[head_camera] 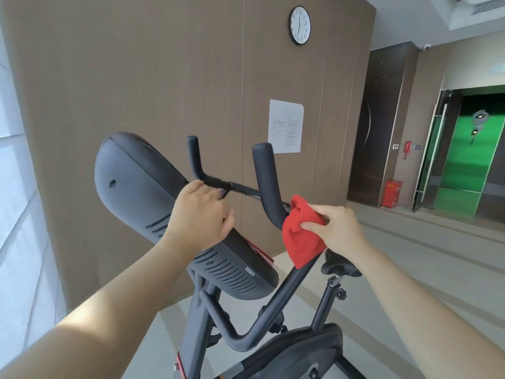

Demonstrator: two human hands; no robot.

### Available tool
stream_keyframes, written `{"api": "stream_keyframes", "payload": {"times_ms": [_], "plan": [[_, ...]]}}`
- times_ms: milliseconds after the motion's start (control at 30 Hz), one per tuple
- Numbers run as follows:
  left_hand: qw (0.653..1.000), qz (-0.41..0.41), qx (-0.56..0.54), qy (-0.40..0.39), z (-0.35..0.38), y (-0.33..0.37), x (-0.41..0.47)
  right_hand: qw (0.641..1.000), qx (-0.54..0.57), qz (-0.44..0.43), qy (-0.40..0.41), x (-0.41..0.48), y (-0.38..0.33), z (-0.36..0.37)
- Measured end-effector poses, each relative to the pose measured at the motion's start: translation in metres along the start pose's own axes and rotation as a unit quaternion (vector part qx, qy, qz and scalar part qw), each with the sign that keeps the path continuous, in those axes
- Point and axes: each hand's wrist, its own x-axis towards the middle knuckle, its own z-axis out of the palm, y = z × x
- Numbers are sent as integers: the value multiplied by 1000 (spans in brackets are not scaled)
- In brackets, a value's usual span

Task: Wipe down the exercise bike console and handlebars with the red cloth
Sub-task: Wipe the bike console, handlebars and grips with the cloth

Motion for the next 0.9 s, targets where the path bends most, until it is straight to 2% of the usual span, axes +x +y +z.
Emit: {"api": "stream_keyframes", "payload": {"times_ms": [167,300,367,467,567,633,733,900], "plan": [[990,-127,-52,-25,-6,24,8,998,51,-24,2,9,22,-4],[957,-196,-200,-72,-11,70,17,989,108,-81,-65,13,37,-7],[949,-217,-219,-65,-10,95,17,980,126,-113,-103,17,48,-12],[945,-226,-236,-27,-7,129,19,969,119,-158,-151,26,68,-19],[949,-190,-253,-10,-1,155,29,953,147,-180,-192,33,82,-23],[955,-154,-253,-32,4,168,36,943,174,-186,-214,38,88,-25],[965,-141,-208,-71,8,181,42,930,217,-166,-247,48,97,-27],[975,-138,-132,-113,5,186,51,932,213,-140,-256,64,129,-39]]}}
